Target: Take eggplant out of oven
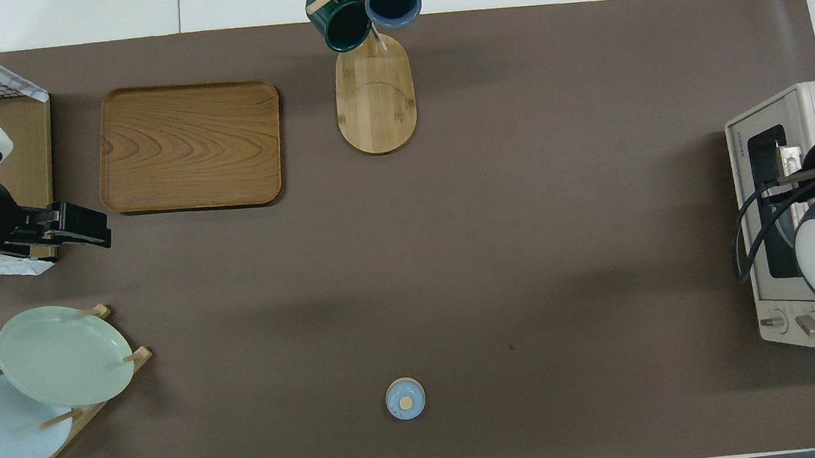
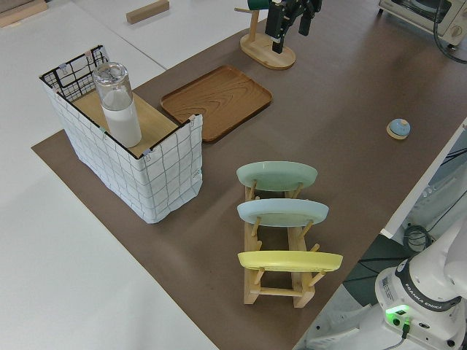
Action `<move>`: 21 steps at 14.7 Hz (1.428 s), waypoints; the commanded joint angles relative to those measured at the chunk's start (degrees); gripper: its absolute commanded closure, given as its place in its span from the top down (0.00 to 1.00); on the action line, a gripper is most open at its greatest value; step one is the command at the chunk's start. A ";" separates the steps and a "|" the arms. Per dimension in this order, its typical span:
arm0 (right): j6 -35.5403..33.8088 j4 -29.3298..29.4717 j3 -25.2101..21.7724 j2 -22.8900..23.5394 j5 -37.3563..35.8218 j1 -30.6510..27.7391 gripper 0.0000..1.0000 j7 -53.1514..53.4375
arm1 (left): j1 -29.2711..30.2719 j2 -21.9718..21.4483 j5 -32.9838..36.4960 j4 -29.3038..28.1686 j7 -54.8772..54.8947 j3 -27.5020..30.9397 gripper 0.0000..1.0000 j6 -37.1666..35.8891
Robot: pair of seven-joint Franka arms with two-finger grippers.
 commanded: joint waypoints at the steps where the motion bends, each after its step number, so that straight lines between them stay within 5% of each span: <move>1: 2.87 -1.32 0.16 0.80 -1.22 -2.48 0.00 0.77 | 0.14 -0.76 -0.92 -0.26 -0.28 0.15 1.00 0.14; 21: 10.17 -5.72 0.08 2.65 -2.19 -3.36 0.00 -6.17 | 0.14 -0.76 -0.92 -0.26 -0.28 0.15 1.00 0.14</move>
